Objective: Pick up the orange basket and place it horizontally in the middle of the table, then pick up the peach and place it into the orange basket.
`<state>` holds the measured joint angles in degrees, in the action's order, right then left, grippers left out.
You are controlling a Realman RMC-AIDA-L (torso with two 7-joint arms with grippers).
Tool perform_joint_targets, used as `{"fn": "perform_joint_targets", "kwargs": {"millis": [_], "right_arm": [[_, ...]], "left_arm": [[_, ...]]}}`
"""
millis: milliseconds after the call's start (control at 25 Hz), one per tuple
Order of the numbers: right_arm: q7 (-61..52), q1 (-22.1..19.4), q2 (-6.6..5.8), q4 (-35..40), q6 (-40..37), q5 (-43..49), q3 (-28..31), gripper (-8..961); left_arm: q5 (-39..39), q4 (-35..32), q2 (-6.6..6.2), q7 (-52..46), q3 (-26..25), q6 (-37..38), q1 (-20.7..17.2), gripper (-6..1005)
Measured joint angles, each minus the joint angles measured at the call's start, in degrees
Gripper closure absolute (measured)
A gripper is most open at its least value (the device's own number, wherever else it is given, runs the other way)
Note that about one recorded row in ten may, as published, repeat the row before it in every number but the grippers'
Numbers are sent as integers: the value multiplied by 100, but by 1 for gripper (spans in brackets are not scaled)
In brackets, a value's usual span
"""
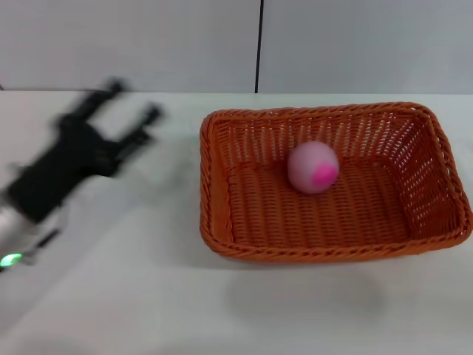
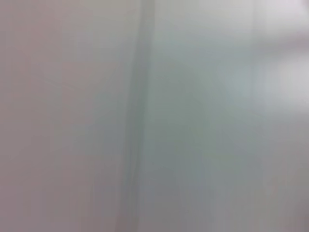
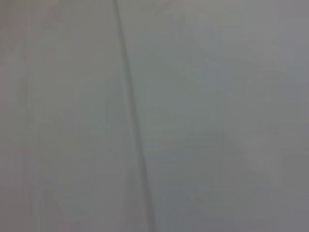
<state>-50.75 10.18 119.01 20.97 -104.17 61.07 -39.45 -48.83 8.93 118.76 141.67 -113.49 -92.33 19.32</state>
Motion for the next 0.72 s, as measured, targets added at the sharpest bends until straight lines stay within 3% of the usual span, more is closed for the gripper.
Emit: {"fn": "perform_joint_targets", "kwargs": {"millis": [40,80,200,240,280,440,720], "right_arm": [[283,-5,0,-302,-13,0,345,387],[283,-5,0,-302,-13,0,345,385],[999,19,5,-880,-60,0,1079,379],[1559,43,14,-1284,-128,0,1634,377],[1559,43,14,-1284,-128,0,1634,375],[2135,60,15,-1812,-107,0,2630,368],[2370,56,14,-2076,27,12,3251,354]], "left_arm": [[265,-18,-1,277,-399,0,-332,287],[265,-18,-1,277,-399,0,-332,277],[496,-63,-5,460,-910,1,-698,245],[572,-147,-5,513,-1338,30,-925,235],[572,-147,-5,513,-1338,30,-925,235],[599,-542,-4,802,-2299,38,-1165,237],[603,-970,3,1477,-3017,29,-1191,239]]}}
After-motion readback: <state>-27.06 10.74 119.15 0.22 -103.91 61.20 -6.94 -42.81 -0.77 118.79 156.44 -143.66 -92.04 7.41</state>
